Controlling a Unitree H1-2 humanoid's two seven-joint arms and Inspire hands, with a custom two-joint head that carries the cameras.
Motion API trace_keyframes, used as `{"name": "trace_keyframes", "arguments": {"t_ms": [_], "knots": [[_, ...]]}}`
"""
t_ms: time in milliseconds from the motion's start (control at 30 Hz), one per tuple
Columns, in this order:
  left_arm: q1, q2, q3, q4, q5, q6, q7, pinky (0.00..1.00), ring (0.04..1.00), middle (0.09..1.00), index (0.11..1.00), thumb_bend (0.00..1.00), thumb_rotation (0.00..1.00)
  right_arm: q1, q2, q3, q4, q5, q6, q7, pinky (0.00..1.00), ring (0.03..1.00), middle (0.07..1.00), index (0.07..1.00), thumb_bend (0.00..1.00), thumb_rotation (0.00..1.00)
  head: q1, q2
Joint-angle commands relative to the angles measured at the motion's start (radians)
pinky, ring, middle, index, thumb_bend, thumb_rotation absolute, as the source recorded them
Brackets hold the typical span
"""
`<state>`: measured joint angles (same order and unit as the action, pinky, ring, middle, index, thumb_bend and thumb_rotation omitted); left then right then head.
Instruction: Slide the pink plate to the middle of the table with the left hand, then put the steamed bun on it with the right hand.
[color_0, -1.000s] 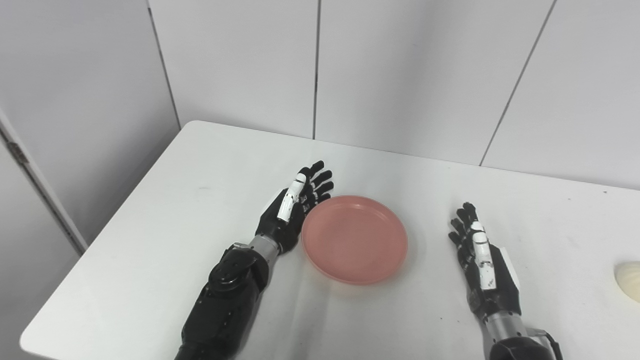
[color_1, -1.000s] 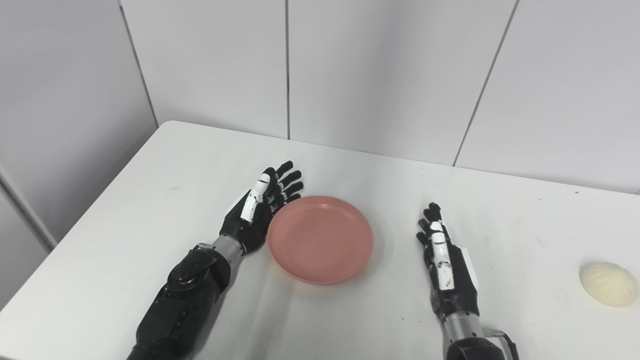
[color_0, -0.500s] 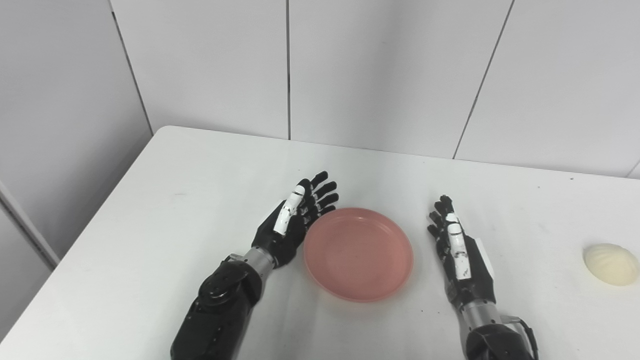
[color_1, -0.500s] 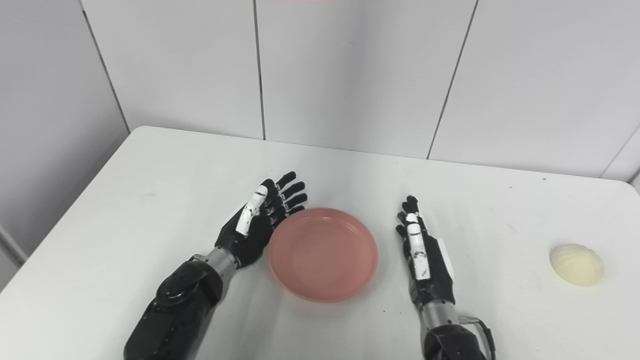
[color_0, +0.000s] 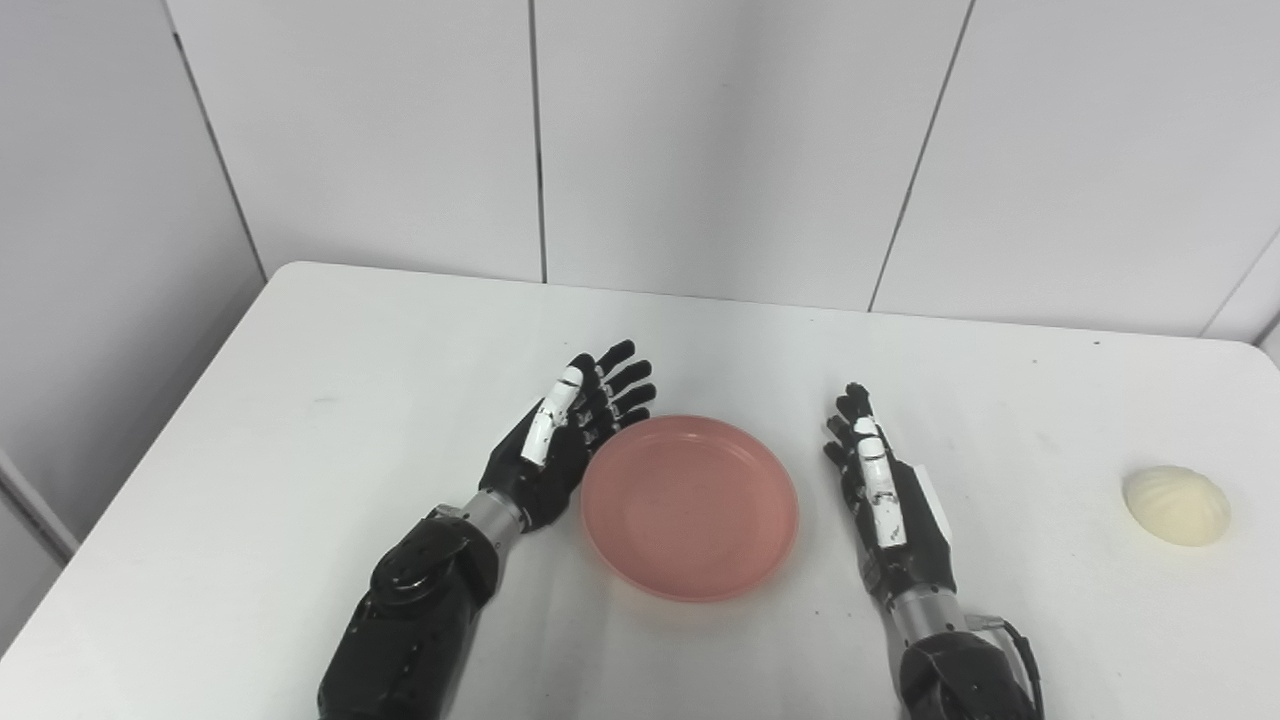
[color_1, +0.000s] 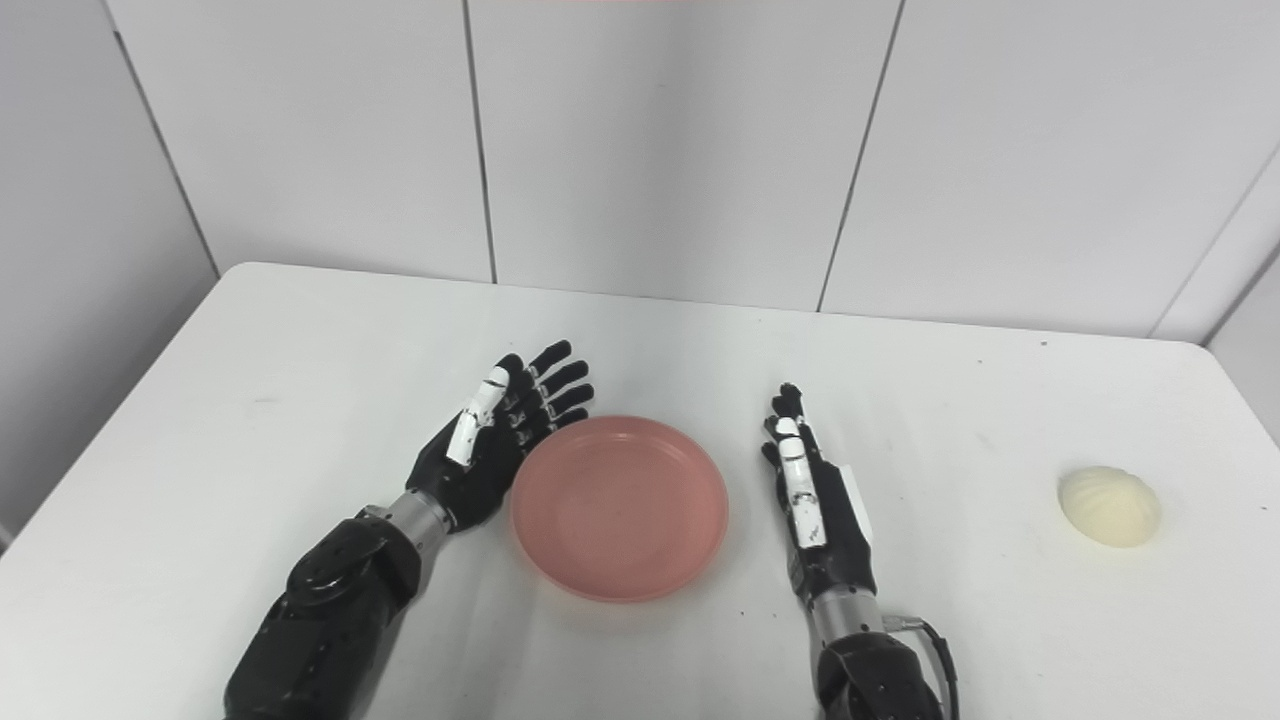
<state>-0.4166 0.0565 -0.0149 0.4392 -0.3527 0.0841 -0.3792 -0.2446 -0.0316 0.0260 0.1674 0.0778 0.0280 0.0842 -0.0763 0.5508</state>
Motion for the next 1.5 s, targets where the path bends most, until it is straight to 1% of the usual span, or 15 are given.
{"name": "trace_keyframes", "arguments": {"t_ms": [0, 133, 300, 367, 467, 633, 733, 867, 900, 1000, 1033, 1133, 1233, 1367, 1467], "knots": [[0.068, 0.02, 0.004, 0.116, 0.027, 0.06, 0.02, 0.93, 0.92, 0.932, 0.923, 0.43, 1.0, 0.019, 0.019, 0.02, 0.065, -0.024, 0.015, -0.007, 1.0, 1.0, 1.0, 1.0, 0.31, 1.0, -0.025, -0.003], [0.049, 0.031, 0.019, 0.181, 0.018, 0.027, -0.005, 0.91, 0.917, 0.929, 0.918, 0.43, 1.0, 0.007, 0.008, 0.042, 0.087, -0.129, -0.09, -0.066, 0.99, 0.991, 1.0, 1.0, 0.35, 1.0, -0.063, -0.011], [0.031, 0.043, 0.026, 0.247, 0.03, -0.026, -0.03, 0.89, 0.9, 0.916, 0.909, 0.43, 1.0, -0.008, -0.002, 0.044, 0.083, -0.198, -0.146, -0.109, 0.96, 0.981, 0.996, 1.0, 0.46, 1.0, -0.102, -0.022], [0.023, 0.047, 0.028, 0.275, 0.032, -0.043, -0.036, 0.88, 0.89, 0.907, 0.897, 0.44, 1.0, -0.013, -0.008, 0.041, 0.068, -0.23, -0.145, -0.13, 0.91, 0.952, 0.976, 1.0, 0.52, 1.0, -0.118, -0.028], [0.012, 0.053, 0.034, 0.314, 0.028, -0.062, -0.045, 0.87, 0.883, 0.901, 0.891, 0.45, 1.0, -0.024, -0.024, 0.038, 0.038, -0.282, -0.135, -0.161, 0.88, 0.928, 0.965, 1.0, 0.56, 1.0, -0.144, -0.034], [-0.004, 0.063, 0.049, 0.378, 0.012, -0.093, -0.083, 0.86, 0.876, 0.898, 0.887, 0.47, 0.96, -0.059, -0.07, 0.026, 0.026, -0.357, -0.174, -0.206, 0.88, 0.919, 0.956, 0.999, 0.64, 1.0, -0.191, -0.046], [-0.012, 0.065, 0.055, 0.405, 0.015, -0.105, -0.09, 0.85, 0.87, 0.893, 0.883, 0.48, 0.94, -0.076, -0.096, 0.017, 0.034, -0.383, -0.207, -0.233, 0.89, 0.917, 0.95, 0.989, 0.66, 0.99, -0.209, -0.053], [-0.02, 0.07, 0.058, 0.436, 0.019, -0.123, -0.098, 0.85, 0.865, 0.886, 0.874, 0.49, 0.92, -0.09, -0.136, 0.002, 0.026, -0.426, -0.244, -0.275, 0.81, 0.873, 0.931, 0.972, 0.67, 0.95, -0.228, -0.058], [-0.022, 0.072, 0.06, 0.444, 0.018, -0.127, -0.1, 0.84, 0.863, 0.884, 0.872, 0.49, 0.91, -0.092, -0.147, 0.0, 0.011, -0.456, -0.237, -0.292, 0.74, 0.832, 0.905, 0.958, 0.69, 0.94, -0.239, -0.061], [-0.026, 0.077, 0.063, 0.463, 0.016, -0.138, -0.115, 0.84, 0.862, 0.884, 0.874, 0.5, 0.9, -0.093, -0.175, -0.002, -0.04, -0.548, -0.212, -0.34, 0.66, 0.771, 0.869, 0.933, 0.72, 0.91, -0.252, -0.063], [-0.028, 0.079, 0.064, 0.472, 0.014, -0.143, -0.123, 0.84, 0.862, 0.885, 0.875, 0.5, 0.9, -0.092, -0.182, -0.006, -0.057, -0.565, -0.206, -0.349, 0.65, 0.767, 0.868, 0.932, 0.72, 0.91, -0.252, -0.063], [-0.035, 0.083, 0.07, 0.496, 0.012, -0.151, -0.136, 0.84, 0.86, 0.884, 0.874, 0.51, 0.88, -0.09, -0.206, -0.018, -0.113, -0.617, -0.172, -0.359, 0.59, 0.733, 0.867, 0.927, 0.71, 0.82, -0.279, -0.067], [-0.041, 0.087, 0.075, 0.517, 0.015, -0.162, -0.144, 0.84, 0.856, 0.88, 0.869, 0.51, 0.88, -0.089, -0.229, -0.042, -0.174, -0.664, -0.118, -0.355, 0.55, 0.724, 0.862, 0.922, 0.71, 0.77, -0.284, -0.067], [-0.045, 0.091, 0.079, 0.533, 0.017, -0.169, -0.153, 0.83, 0.853, 0.879, 0.871, 0.5, 0.88, -0.084, -0.257, -0.077, -0.236, -0.701, -0.049, -0.333, 0.58, 0.746, 0.855, 0.916, 0.75, 0.77, -0.308, -0.066], [-0.046, 0.093, 0.08, 0.539, 0.019, -0.174, -0.156, 0.83, 0.851, 0.877, 0.872, 0.5, 0.88, -0.08, -0.291, -0.104, -0.252, -0.677, -0.044, -0.313, 0.6, 0.775, 0.886, 0.922, 0.77, 0.71, -0.308, -0.066]]}}
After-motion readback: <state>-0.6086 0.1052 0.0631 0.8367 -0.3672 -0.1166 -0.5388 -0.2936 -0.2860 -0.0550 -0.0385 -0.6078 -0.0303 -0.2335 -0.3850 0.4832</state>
